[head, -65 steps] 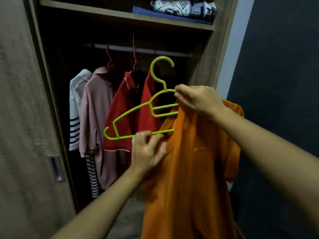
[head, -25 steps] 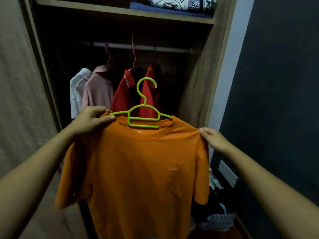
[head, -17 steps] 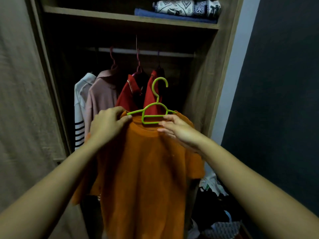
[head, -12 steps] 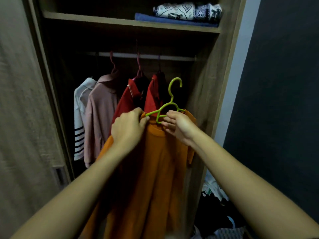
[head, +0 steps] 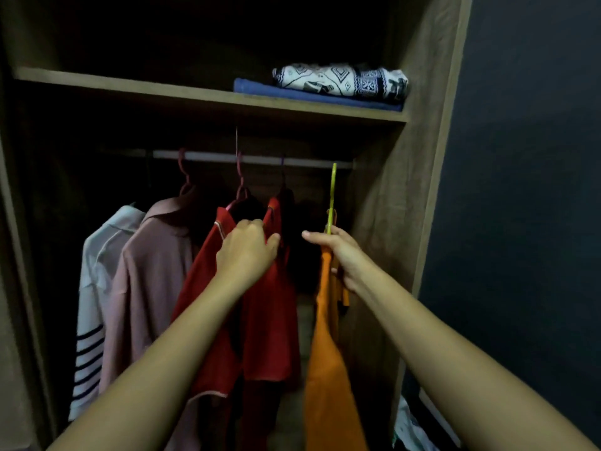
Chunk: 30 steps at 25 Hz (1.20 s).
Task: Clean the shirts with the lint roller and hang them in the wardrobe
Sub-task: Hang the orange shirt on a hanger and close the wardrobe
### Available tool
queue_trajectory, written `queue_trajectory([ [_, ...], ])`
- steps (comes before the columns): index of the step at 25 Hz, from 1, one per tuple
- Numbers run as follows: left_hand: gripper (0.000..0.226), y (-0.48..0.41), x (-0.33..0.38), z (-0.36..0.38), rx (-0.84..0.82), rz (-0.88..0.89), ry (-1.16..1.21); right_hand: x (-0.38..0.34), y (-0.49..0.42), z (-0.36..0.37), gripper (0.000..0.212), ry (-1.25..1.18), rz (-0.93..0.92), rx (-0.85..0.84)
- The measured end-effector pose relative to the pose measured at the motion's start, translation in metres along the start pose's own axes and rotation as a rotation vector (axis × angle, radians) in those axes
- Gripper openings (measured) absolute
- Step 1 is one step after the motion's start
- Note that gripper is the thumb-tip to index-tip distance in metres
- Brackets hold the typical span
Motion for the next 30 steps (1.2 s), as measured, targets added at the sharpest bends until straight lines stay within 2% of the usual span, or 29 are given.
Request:
queue_trajectory([
  [1,0.05,-0.019,-0.004,0.008,-0.015,-0.014,0.02,-0.004,-0.012,-0.003,0.06,0.018,-0.014,0.038],
  [3,0.063,-0.054,-0.01,0.027,-0.079,-0.053,0.075,-0.02,-0.032,-0.006,0.035,0.027,-0.052,0.106],
  [4,0.067,-0.068,-0.013,0.038,-0.113,-0.083,0.107,-0.027,-0.038,-0.005,0.032,0.045,-0.064,0.115],
  [5,0.067,-0.08,-0.016,0.048,-0.143,-0.106,0.127,-0.033,-0.047,-0.006,0.038,0.071,-0.075,0.122],
  [7,0.047,-0.093,-0.017,0.064,-0.187,-0.11,0.093,-0.042,-0.065,-0.007,0.053,0.147,-0.094,0.143],
  [9,0.032,-0.097,-0.021,0.074,-0.186,-0.072,0.071,-0.053,-0.082,-0.008,0.038,0.239,-0.119,0.146],
  [10,0.029,-0.099,-0.024,0.075,-0.175,-0.054,0.078,-0.059,-0.09,-0.006,0.025,0.289,-0.127,0.142],
  [11,0.027,-0.102,-0.028,0.076,-0.169,-0.033,0.083,-0.065,-0.099,-0.004,0.019,0.336,-0.14,0.136],
  [16,0.03,-0.112,-0.035,0.072,-0.21,0.018,0.05,-0.08,-0.14,-0.004,0.033,0.416,-0.096,0.167],
  [20,0.032,-0.112,-0.034,0.064,-0.219,0.03,0.028,-0.055,-0.163,-0.006,0.039,0.5,-0.023,0.153],
  [23,0.032,-0.112,-0.033,0.062,-0.229,0.029,0.021,-0.041,-0.164,-0.005,0.024,0.485,0.001,0.171],
  [25,0.036,-0.112,-0.031,0.062,-0.239,0.01,0.028,-0.046,-0.159,-0.008,0.01,0.601,0.007,0.211],
  [26,0.038,-0.113,-0.03,0.061,-0.233,-0.002,0.026,-0.048,-0.156,-0.009,0.016,0.749,0.017,0.216],
  [28,0.037,-0.112,-0.027,0.059,-0.199,-0.02,-0.004,-0.042,-0.144,-0.008,0.054,1.055,0.04,0.253],
  [30,0.033,-0.107,-0.025,0.062,-0.184,-0.016,-0.034,-0.026,-0.131,-0.003,0.071,1.168,-0.007,0.282],
])
Point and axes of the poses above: each hand's wrist, its own y-axis away from the middle knuckle, its own z-axis out of the palm, x = y × z, the point moved 7 cm from there along -y, towards the middle knuckle, and after that the axes turned 5 degrees about y, right-handed, at the moved point
